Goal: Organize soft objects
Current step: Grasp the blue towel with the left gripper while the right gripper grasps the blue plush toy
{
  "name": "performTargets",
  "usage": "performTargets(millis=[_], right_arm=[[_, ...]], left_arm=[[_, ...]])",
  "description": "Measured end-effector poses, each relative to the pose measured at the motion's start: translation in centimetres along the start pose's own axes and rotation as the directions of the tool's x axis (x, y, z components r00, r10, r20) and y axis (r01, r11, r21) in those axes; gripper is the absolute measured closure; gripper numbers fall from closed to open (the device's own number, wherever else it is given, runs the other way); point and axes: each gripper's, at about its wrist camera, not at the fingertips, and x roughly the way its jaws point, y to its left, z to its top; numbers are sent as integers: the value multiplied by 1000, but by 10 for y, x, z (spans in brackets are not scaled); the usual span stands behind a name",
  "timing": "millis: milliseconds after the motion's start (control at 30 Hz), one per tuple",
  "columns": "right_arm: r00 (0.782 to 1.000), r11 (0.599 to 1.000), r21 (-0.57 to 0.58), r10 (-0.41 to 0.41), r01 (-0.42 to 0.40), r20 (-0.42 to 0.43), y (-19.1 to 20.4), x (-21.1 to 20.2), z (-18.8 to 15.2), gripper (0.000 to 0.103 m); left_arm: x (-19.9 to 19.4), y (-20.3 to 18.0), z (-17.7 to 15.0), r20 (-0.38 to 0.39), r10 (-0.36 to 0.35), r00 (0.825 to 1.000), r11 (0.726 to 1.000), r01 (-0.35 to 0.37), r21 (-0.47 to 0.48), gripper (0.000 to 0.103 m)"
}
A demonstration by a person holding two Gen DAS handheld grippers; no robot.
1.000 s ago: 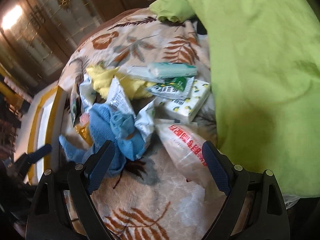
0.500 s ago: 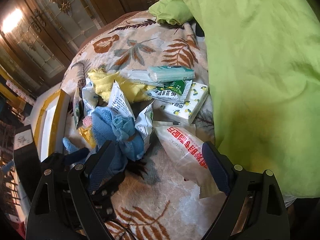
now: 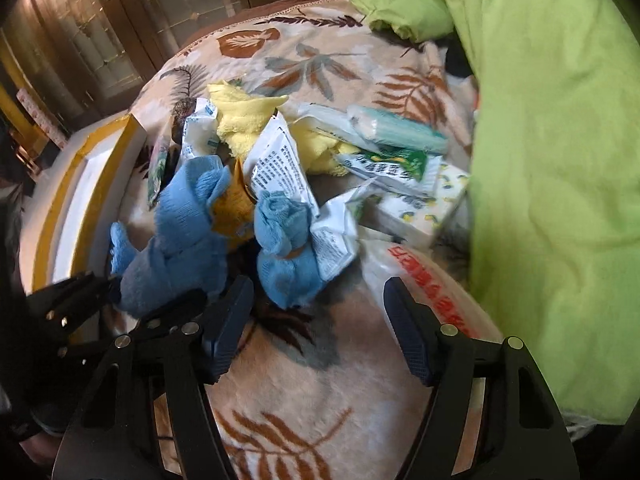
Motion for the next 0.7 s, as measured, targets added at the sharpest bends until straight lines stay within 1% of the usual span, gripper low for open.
performTargets(millis=[100,267,333,367,400,467,500,533,567,600,700], right_arm=[[999,999,21,38,-38,-19,3,8,2,34],[1000,1000,0,25,-25,-19,13,20,8,34],[999,999,-7,33,-33,-14,13,22,9,49],[999,999,-16,30,-31,-14,13,24,9,55],[999,999,-25,39,-40,-29,12,29,8,62],[998,999,-14,51,-51,-47,4,35,5,66],[997,998,-9,62,-62,-40,2,35,4,68],[996,997,-3,81,-81,-37,0,33,3,74],[994,995,5,101,-101,-42,-2,30,3,76],[992,993,15,120,-120,-46,-3,26,2,82],[983,983,39,181,-180,-38,-7,10,-2,82]], left_arm=[[3,4,1,-3,5,1000,1000,-5,-15,59],[9,-1,4,-10,6,1000,1000,-6,-19,59],[9,-1,4,-14,4,1000,1000,-4,-22,59],[9,-1,4,-14,3,1000,1000,-3,-25,59],[9,-2,4,-15,3,1000,1000,-3,-26,59],[9,-2,4,-12,3,1000,1000,-3,-29,59],[8,-2,4,-9,3,1000,1000,-4,-31,59],[6,-2,5,-8,5,1000,999,-5,-33,59],[3,-2,4,-4,5,1000,999,-5,-35,59],[-1,-2,4,4,4,1000,999,-4,-36,59],[-17,-2,5,38,3,999,999,-1,-34,59]])
